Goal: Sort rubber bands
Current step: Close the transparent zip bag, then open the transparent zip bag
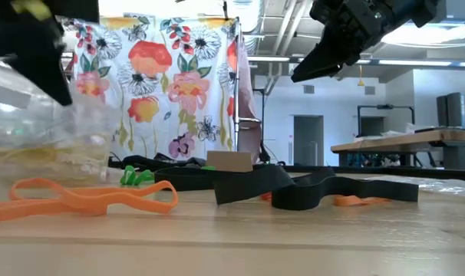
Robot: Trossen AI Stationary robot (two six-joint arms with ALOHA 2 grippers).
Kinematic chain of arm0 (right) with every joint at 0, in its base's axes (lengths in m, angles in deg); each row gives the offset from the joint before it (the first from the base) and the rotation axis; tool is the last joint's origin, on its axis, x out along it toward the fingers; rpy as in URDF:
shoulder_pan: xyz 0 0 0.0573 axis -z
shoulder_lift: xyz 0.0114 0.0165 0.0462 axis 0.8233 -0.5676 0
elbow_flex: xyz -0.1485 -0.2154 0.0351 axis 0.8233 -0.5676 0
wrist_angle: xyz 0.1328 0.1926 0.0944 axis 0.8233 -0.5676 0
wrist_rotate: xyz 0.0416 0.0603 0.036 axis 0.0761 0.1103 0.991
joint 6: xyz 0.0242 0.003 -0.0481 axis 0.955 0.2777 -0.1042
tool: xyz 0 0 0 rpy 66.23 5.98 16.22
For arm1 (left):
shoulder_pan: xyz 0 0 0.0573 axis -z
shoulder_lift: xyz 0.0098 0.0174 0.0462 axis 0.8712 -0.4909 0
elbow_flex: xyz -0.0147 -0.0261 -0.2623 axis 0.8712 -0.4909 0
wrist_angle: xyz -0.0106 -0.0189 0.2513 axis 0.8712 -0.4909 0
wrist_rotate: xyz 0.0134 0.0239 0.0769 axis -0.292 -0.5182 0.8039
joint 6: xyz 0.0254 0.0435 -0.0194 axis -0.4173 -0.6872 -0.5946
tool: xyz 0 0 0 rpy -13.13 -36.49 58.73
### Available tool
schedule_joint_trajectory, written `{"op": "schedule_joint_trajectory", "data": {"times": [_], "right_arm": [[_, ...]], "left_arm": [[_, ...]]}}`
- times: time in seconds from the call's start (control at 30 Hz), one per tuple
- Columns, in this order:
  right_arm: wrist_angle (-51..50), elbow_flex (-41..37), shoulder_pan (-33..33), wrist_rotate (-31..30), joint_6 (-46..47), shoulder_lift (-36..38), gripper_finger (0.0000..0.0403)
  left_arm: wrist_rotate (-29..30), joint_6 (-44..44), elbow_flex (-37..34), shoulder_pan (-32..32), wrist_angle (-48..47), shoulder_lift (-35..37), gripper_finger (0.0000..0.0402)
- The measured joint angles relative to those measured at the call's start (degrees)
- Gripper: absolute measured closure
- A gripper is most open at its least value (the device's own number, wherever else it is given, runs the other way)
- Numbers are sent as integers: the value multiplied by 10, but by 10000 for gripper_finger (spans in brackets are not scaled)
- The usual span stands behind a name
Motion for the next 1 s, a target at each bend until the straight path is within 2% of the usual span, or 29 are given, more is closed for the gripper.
{"op": "schedule_joint_trajectory", "data": {"times": [0.23,0.43,0.57,0.7,1.0], "right_arm": [[2,0,7,0,-1,0,243],[1,0,7,0,0,0,243],[-3,0,1,1,2,0,243],[-4,0,-7,2,5,0,243],[-4,0,-10,3,5,0,243]], "left_arm": [[11,-41,-45,-73,-10,1,401],[40,-81,-47,-118,-1,0,401],[37,-123,-47,-131,31,0,400],[39,-144,-47,-134,52,0,377],[59,-111,-47,-135,51,0,301]]}}
